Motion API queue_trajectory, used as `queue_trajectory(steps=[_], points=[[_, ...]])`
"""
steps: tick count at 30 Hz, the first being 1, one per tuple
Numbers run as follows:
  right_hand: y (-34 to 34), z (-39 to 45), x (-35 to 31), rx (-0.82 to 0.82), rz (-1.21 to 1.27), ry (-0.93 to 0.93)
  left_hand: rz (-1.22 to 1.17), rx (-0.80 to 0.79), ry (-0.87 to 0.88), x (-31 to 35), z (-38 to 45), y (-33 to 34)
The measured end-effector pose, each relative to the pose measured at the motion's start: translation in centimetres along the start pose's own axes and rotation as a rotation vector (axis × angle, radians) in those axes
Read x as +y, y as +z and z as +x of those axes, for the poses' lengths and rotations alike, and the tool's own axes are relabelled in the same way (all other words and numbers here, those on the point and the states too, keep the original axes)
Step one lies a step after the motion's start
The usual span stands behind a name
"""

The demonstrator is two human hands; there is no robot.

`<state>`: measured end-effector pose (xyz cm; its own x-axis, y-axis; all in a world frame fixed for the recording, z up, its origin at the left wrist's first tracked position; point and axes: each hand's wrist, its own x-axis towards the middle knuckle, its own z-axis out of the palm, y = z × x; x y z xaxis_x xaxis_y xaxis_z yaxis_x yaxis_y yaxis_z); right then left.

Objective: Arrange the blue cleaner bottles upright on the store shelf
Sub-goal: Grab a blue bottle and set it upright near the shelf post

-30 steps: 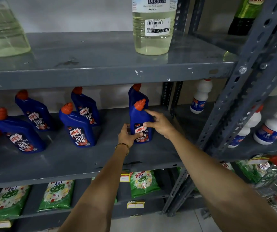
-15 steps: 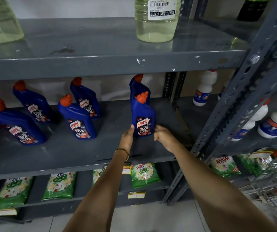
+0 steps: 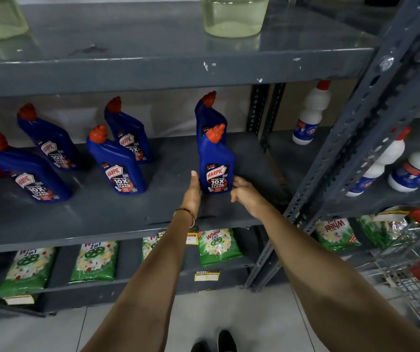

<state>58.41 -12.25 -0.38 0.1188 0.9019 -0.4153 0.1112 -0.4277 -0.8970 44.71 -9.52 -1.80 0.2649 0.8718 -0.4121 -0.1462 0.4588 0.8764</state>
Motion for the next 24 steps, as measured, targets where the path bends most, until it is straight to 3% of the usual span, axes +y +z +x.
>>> queue_trajectory(steps=[8,12,18,24], points=[[0.1,-1.9,1.4,0.018,-0.001,-0.018,0.164,0.067,0.056,-1.6,-2.0,-0.4],[0.0,-2.9,2.1,0.018,-0.004,-0.036,0.021,0.002,0.060,-2.2,-3.0,-0.2],[0.0,-4.1,2.5,0.039,0.011,-0.040,0.201,0.063,0.066,-2.7,-3.7,-0.6],[0.0,-4.2,2.7,0.056,0.035,-0.051,0.072,0.022,0.033,-2.5,-4.6,0.0]])
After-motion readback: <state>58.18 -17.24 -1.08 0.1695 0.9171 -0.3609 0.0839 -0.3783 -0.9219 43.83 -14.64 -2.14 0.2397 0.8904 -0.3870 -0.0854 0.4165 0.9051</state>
